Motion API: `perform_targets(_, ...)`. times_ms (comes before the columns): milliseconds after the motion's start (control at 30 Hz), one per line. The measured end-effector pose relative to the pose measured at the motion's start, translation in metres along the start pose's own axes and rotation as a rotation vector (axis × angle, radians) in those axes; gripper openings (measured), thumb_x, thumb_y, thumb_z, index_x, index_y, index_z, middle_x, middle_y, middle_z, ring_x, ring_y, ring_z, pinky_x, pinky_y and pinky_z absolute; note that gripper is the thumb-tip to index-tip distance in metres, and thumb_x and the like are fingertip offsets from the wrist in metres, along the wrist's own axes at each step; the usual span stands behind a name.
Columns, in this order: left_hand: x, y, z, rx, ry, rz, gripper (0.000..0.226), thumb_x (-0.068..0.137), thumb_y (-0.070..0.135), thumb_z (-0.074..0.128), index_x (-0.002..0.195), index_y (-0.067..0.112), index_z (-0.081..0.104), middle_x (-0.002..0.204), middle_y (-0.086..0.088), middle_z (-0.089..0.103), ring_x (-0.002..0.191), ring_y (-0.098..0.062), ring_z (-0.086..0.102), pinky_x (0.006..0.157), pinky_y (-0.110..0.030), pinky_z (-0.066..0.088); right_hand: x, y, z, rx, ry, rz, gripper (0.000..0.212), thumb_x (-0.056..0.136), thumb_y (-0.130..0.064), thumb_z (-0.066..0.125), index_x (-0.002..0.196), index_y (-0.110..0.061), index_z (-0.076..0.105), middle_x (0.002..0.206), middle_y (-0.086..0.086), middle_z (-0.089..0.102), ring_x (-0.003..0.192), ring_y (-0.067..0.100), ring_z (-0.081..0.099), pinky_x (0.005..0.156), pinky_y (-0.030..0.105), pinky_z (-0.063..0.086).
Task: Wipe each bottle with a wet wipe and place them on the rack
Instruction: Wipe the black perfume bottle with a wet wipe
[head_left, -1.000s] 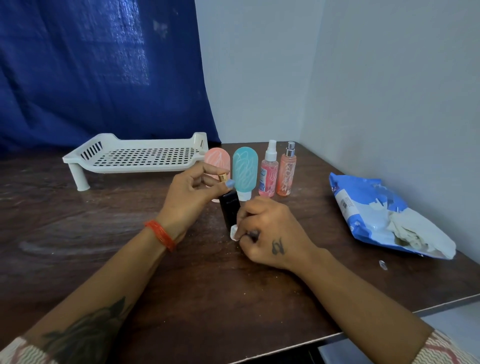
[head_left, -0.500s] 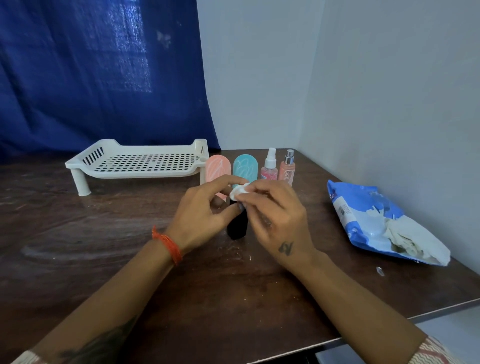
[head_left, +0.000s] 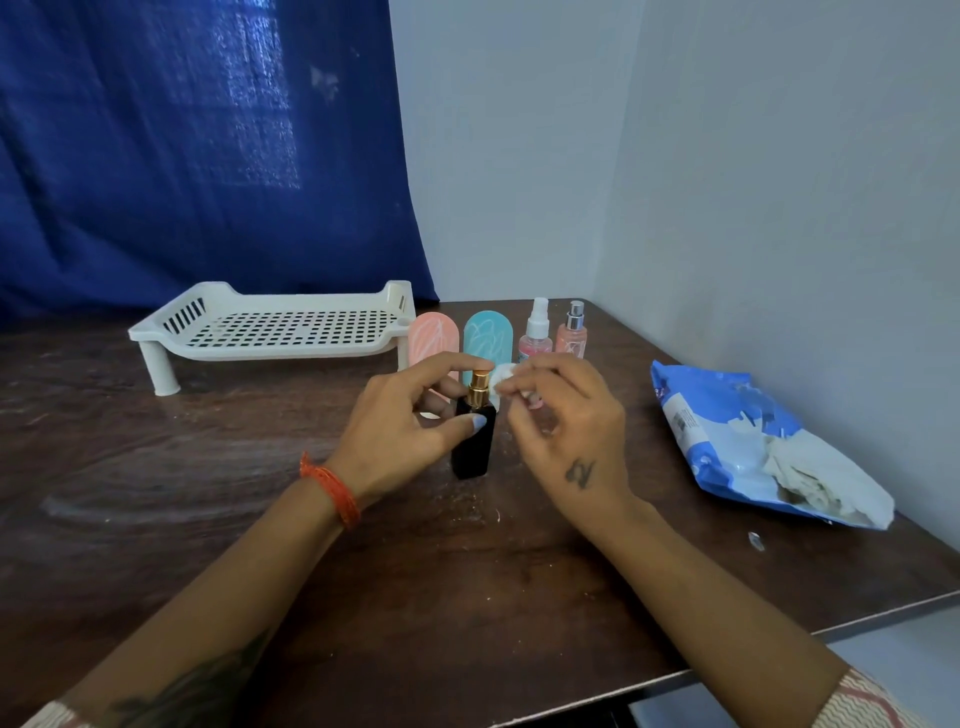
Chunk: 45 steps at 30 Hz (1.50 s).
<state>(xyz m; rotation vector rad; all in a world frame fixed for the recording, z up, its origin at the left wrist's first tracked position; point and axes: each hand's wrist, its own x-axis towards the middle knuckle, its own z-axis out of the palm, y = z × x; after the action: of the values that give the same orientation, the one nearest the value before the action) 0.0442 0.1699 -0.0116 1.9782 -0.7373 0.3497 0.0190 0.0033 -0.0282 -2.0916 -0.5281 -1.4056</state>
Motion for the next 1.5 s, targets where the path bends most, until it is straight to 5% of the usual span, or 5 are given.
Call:
perform_targets(433,0.001,-0.002,-0.001,0.019,-0.019,0.008,0.048,0.079,0.015,0.073,0.111,0.046,0.056,0.095,0.001,0.063,0.083,-0.016,0.064,0.078,-0.035,0.058,0.005,-0.005,-0.005,0.415,-0.087,0.427,0.015,0.075,-0.010,0.066,0.088,-0.015,0.071,0.082,-0.004,0.070,0.076,0.010,0.065,0.064,0.023,0.055)
perform_targets(567,0.000,-0.001,0.000,0.020,-0.012,-0.002,0.049,0.078,0.014,0.073,0.113,0.043,0.056,0.092,0.008,0.060,0.083,-0.015,0.063,0.076,-0.021,0.055,0.004,0.001,-0.006,0.222,-0.020,0.533,0.009,0.076,-0.006,0.069,0.084,-0.010,0.073,0.075,-0.005,0.069,0.069,0.002,0.061,0.059,0.006,0.044)
perform_targets(800,-0.001,0.000,-0.001,-0.010,-0.008,-0.007,0.056,0.076,0.012,0.075,0.121,0.039,0.052,0.088,0.010,0.061,0.079,-0.012,0.063,0.073,-0.015,0.054,-0.006,0.006,-0.005,-0.175,-0.533,0.463,0.015,0.081,-0.019,0.065,0.096,-0.018,0.069,0.094,-0.002,0.066,0.082,0.006,0.054,0.070,0.014,0.041)
perform_targets(1133,-0.001,0.001,-0.002,-0.022,-0.029,0.004,0.066,0.075,0.008,0.075,0.129,0.032,0.047,0.086,0.008,0.065,0.078,-0.012,0.065,0.078,-0.026,0.056,0.012,-0.006,-0.011,0.120,-0.284,0.420,0.027,0.082,-0.026,0.069,0.107,-0.017,0.068,0.096,-0.005,0.066,0.079,-0.001,0.058,0.064,0.006,0.045)
perform_targets(1500,0.001,-0.005,-0.003,-0.087,-0.036,-0.006,0.071,0.073,0.006,0.075,0.128,0.038,0.043,0.088,0.001,0.067,0.078,-0.016,0.067,0.084,-0.038,0.056,0.048,-0.019,-0.008,0.164,-0.608,0.323,0.020,0.081,-0.018,0.071,0.100,-0.016,0.072,0.090,-0.001,0.071,0.079,0.006,0.066,0.075,0.017,0.053)
